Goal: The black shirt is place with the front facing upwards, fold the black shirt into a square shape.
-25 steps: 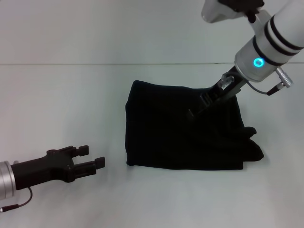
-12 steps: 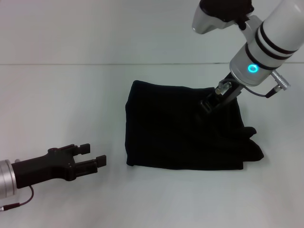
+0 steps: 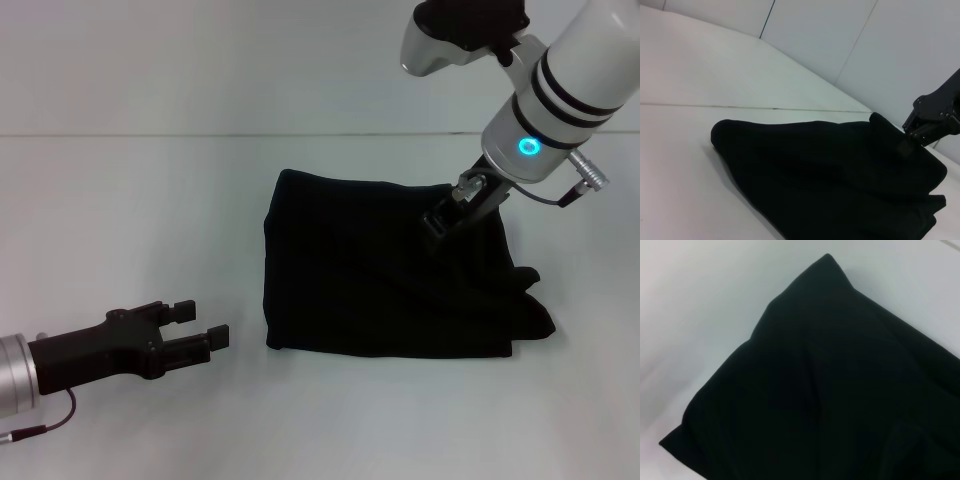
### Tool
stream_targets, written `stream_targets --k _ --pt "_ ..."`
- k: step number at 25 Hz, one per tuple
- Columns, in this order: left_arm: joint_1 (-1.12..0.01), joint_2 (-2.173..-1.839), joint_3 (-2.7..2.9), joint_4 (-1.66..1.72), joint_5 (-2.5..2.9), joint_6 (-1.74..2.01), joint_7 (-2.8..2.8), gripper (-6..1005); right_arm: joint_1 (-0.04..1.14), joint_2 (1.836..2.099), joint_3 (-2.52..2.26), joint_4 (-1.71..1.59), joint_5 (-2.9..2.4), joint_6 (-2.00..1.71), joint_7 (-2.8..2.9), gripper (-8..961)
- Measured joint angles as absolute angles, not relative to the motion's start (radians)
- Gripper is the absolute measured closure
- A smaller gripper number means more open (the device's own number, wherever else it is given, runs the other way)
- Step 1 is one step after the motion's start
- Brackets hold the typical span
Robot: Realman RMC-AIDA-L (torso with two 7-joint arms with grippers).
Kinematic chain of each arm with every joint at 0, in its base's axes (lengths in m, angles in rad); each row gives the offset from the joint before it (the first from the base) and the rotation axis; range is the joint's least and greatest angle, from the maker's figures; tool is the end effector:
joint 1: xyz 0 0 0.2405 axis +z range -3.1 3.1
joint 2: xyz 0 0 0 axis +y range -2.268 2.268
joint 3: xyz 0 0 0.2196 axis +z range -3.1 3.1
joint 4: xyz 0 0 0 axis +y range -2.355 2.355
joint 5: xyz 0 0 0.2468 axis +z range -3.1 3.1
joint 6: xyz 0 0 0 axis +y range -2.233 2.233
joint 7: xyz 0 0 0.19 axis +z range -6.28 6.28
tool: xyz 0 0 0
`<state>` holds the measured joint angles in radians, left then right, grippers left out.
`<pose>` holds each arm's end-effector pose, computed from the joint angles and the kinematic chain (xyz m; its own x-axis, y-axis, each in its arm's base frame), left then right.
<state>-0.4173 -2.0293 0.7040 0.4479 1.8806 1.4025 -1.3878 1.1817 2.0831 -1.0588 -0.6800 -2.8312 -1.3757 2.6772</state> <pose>-0.3075 0.3341 -0.0351 0.6145 0.5385 0.5766 0.7235 -0.6761 -0.1396 0.1185 0.4553 -0.0560 0.6297 -0.7534 0.1894 -0.6011 -0.6269 -0.4957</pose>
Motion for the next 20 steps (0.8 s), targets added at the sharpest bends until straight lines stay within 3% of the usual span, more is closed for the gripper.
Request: stream_targets --k 8,20 --pt "-0.418 -2.031 0.698 0.449 1.879 1.412 -1.391 200 1.142 2.062 -0.956 -0.688 -2.830 -1.341 2.703 921" --pt "-0.434 -2.033 0.683 0.448 1.876 1.448 -1.414 200 1.002 2.020 -0.858 -0.713 -2.626 -1.151 2.624 919"
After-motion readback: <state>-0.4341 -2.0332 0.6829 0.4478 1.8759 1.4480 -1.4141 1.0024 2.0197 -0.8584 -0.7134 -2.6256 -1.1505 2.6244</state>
